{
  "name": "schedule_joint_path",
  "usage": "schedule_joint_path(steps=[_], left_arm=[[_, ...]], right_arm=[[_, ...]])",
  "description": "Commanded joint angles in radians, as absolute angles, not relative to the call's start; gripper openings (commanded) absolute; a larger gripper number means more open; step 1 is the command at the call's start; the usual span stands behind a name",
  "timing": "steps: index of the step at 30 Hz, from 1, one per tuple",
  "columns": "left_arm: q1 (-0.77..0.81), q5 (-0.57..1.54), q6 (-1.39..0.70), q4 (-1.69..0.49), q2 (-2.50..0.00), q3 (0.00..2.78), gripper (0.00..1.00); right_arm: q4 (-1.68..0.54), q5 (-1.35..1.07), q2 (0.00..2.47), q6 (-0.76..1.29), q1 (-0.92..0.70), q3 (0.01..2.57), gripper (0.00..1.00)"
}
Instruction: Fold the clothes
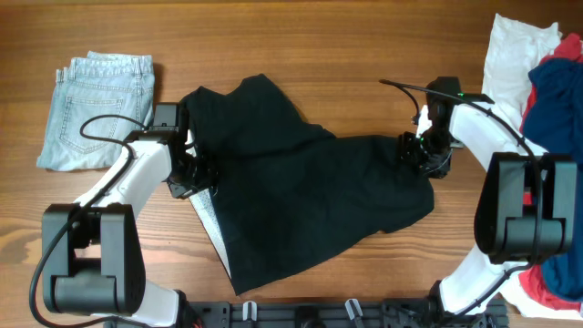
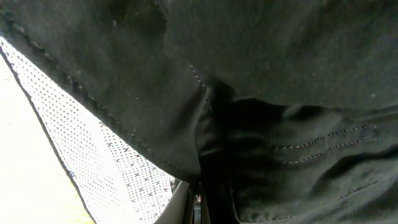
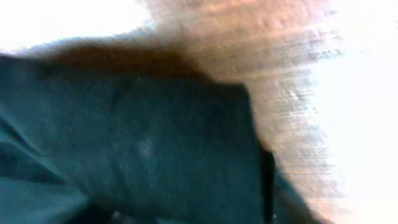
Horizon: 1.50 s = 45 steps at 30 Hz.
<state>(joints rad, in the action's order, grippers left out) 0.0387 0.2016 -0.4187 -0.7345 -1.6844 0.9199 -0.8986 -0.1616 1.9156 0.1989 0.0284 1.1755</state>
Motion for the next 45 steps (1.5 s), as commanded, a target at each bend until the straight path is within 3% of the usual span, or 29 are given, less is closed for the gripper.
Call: schedule_joint_path(steps=[1,7,13,21,24,27,31,32,36,38,45], left_arm=[[0.037,0.136,-0.395,-0.72,-1.682,0.907,0.04],[0.038,0.136,-0.315,-0.667,-1.682,0.91,0.04],[0.043,0.137,-0.257,-0.66,-1.682,0.931,0.04],[0.089,0.136,-0.257,-0.813,-1.682,0.931,0.04],[0.091,0.136,-0.258,-0.868,-1.682,0.931,0.04],[0.093,0.173,-0.257,-0.877,-1.682,0.931,0.04],[0.094,0.302,-0.264,-0.813,-1.682,0.931,0.05],[0.094,0.302,-0.292,-0.774,-1.682,0.931,0.15],[0.094,0.281,-0.42,-0.632,-1.682,0.931,0.2],[0.094,0.234,-0.489,-0.574,-1.684,0.931,0.17],[0.095,0.22,-0.533,-0.469,-1.758,0.929,0.08]], right_arm=[[-0.856,-0.233,1.965,0.186,0.024,1.171,0.04],[-0.933,0.01,1.869,0.339,0.086,1.218,0.04],[-0.989,0.167,1.57,0.373,0.135,1.226,0.04],[-1.202,0.157,1.395,0.366,0.134,1.217,0.14],[-1.206,0.158,1.401,0.366,0.134,1.19,0.35],[-1.201,0.158,1.401,0.368,0.134,1.174,0.43],[-1.179,0.172,1.401,0.371,0.134,1.173,0.45],[-1.166,0.177,1.401,0.37,0.134,1.173,0.46],[-1.111,0.191,1.401,0.366,0.134,1.173,0.47],[-1.087,0.185,1.401,0.357,0.134,1.173,0.5],[-1.055,-0.073,1.401,0.159,0.134,1.173,0.47]])
